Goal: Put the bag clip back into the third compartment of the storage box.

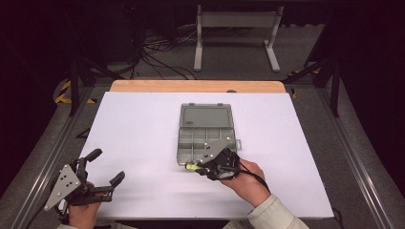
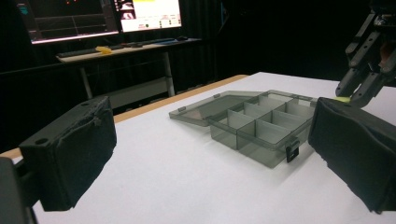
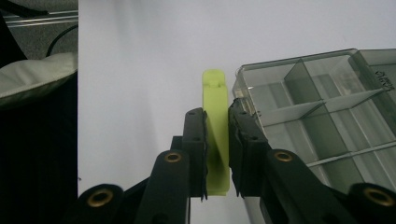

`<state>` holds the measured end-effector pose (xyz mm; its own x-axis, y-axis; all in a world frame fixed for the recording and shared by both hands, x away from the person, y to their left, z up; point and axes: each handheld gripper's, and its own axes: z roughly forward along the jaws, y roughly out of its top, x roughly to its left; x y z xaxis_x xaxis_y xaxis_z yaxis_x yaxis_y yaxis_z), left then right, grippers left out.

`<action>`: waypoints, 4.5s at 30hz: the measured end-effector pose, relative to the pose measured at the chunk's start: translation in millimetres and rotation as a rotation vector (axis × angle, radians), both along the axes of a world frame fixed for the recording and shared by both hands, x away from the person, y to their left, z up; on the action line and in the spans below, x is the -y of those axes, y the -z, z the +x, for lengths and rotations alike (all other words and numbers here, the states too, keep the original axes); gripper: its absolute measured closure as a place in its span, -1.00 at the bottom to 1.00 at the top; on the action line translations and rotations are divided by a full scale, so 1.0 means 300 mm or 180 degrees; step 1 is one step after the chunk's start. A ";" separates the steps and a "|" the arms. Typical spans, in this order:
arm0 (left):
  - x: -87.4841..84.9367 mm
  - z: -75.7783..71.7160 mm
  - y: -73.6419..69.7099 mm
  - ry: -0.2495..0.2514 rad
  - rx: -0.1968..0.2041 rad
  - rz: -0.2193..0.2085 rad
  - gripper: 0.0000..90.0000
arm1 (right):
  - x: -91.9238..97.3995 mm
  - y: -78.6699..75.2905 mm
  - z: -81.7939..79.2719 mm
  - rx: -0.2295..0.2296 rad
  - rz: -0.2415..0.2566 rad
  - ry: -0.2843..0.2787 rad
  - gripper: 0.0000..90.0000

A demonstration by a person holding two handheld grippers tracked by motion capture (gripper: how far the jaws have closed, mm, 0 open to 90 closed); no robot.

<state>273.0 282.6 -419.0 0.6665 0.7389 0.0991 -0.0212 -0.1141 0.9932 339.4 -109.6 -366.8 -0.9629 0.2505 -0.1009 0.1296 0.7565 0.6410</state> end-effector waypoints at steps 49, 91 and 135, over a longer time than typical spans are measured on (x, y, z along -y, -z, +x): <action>0.000 0.001 0.001 0.0006 -0.0006 0.0003 -0.96 | 0.104 -0.020 0.334 0.0046 0.0209 0.1017 0.73; -0.003 0.000 0.000 0.0007 0.0009 -0.0009 -0.96 | 0.118 0.122 0.380 -0.0208 0.0205 0.1328 0.73; -0.004 -0.002 -0.001 0.0003 0.0001 -0.0017 -0.96 | 0.135 0.149 0.373 -0.0325 0.0269 0.1425 0.73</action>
